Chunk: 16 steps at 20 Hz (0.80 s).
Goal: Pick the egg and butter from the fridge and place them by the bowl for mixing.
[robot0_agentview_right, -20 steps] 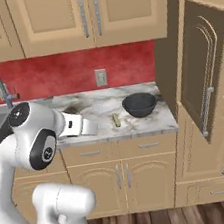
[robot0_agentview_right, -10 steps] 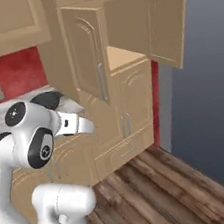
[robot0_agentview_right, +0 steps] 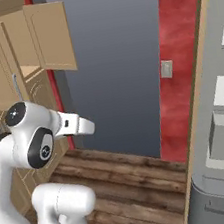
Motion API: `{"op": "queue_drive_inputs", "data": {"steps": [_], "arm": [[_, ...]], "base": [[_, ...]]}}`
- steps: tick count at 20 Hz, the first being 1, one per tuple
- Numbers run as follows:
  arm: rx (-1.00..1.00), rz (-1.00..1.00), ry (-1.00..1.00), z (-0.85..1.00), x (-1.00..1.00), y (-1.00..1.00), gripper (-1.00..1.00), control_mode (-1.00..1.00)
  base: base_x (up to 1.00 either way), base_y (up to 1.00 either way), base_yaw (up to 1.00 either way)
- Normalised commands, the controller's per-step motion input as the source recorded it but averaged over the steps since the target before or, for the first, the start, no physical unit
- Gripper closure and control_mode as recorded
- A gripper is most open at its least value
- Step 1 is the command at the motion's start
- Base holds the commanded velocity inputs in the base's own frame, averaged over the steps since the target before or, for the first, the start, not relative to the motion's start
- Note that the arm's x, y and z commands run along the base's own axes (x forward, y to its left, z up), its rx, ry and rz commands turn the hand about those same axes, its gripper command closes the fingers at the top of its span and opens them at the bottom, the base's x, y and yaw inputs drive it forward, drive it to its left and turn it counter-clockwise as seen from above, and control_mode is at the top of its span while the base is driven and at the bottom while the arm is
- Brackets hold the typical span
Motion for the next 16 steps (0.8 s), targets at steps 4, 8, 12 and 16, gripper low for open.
{"op": "queue_drive_inputs", "data": {"steps": [4, 8, 12, 16], "arm": [[0.0, 0.0, 0.0, 0.0, 0.0, 0.0, -1.0, 1.0], [0.0, 0.0, 0.0, 0.0, 0.0, 0.0, -1.0, 1.0], [0.0, 0.0, 0.0, 0.0, 0.0, 0.0, -1.0, 1.0], [0.0, 0.0, 0.0, 0.0, 0.0, 0.0, -1.0, 1.0]], "base": [[-0.17, 0.0, -0.14], [0.0, -0.69, -0.04], [0.0, -0.99, -0.1], [0.04, -0.93, -0.1]]}}
